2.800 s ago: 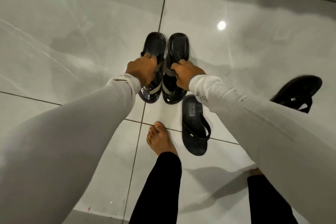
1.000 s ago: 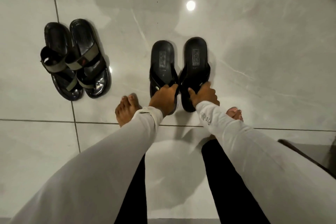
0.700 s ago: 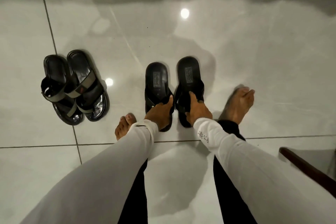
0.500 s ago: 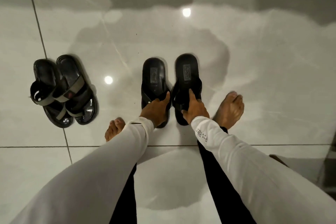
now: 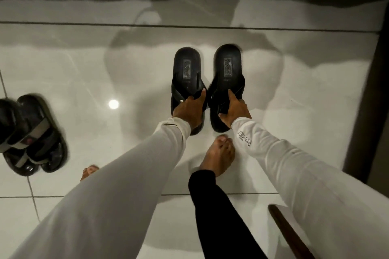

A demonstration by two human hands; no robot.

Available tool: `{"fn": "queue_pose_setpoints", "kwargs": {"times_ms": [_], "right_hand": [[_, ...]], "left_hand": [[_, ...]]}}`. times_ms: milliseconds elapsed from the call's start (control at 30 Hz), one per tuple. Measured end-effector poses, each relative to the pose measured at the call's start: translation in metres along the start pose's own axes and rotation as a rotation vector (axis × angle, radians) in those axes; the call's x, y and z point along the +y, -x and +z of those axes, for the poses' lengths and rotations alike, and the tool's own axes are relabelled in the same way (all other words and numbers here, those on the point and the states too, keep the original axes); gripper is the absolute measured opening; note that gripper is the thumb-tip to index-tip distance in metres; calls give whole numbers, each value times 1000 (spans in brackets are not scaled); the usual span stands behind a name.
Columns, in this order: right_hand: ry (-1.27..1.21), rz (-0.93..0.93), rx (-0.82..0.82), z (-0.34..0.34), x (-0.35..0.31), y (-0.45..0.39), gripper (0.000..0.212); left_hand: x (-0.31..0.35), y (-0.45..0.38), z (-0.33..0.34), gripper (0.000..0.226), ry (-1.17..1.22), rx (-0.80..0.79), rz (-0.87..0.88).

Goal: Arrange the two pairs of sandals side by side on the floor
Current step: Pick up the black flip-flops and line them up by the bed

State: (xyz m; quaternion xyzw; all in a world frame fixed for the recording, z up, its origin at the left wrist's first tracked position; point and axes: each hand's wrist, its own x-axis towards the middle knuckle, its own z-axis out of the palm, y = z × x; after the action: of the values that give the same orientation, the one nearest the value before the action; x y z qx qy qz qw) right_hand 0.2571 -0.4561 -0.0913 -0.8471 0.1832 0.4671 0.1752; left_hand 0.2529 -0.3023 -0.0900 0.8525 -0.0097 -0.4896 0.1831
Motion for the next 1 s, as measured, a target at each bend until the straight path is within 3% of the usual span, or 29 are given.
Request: {"fn": "queue_pose_setpoints", "kwargs": {"times_ms": [367, 567, 833, 1000], "right_hand": [[94, -28, 15, -41, 27, -3, 93], [223, -34, 83, -29, 0, 44, 96], [533, -229, 173, 39, -111, 132, 91], [623, -330, 85, 117, -214, 183, 89]], "left_hand": [[50, -15, -7, 77, 39, 26, 29], [20, 41, -6, 76, -47, 204, 92], [-122, 152, -23, 84, -203, 255, -5], [-262, 230, -27, 85, -145, 242, -163]]}}
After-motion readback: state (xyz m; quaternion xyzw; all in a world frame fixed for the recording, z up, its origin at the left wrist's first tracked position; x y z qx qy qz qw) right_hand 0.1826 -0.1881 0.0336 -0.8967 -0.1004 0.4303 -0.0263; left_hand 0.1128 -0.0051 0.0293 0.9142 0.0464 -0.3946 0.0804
